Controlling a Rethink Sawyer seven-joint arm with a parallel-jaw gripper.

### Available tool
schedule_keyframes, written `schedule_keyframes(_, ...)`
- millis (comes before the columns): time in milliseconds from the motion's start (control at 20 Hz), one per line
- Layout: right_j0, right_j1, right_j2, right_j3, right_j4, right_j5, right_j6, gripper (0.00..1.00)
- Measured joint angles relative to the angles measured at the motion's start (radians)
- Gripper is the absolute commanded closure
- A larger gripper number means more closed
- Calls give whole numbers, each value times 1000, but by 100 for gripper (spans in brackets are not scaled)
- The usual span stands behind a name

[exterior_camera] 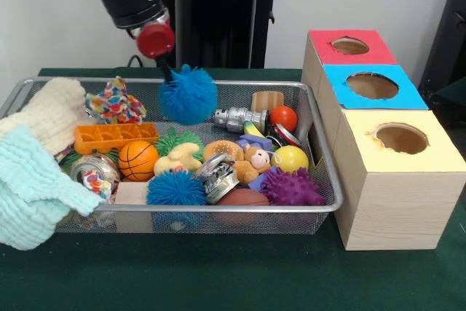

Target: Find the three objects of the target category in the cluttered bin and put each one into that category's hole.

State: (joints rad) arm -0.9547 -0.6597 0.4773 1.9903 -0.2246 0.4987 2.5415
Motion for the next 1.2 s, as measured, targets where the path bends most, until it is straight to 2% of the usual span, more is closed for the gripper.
schedule_keyframes(250,5,12,96,45,35,0,0,100)
schedule_keyframes(400,12,12,112,52,45,1,0,100)
schedule_keyframes(450,24,9,124,58,53,5,0,0)
schedule_keyframes(1200,42,-12,125,72,58,33,0,0)
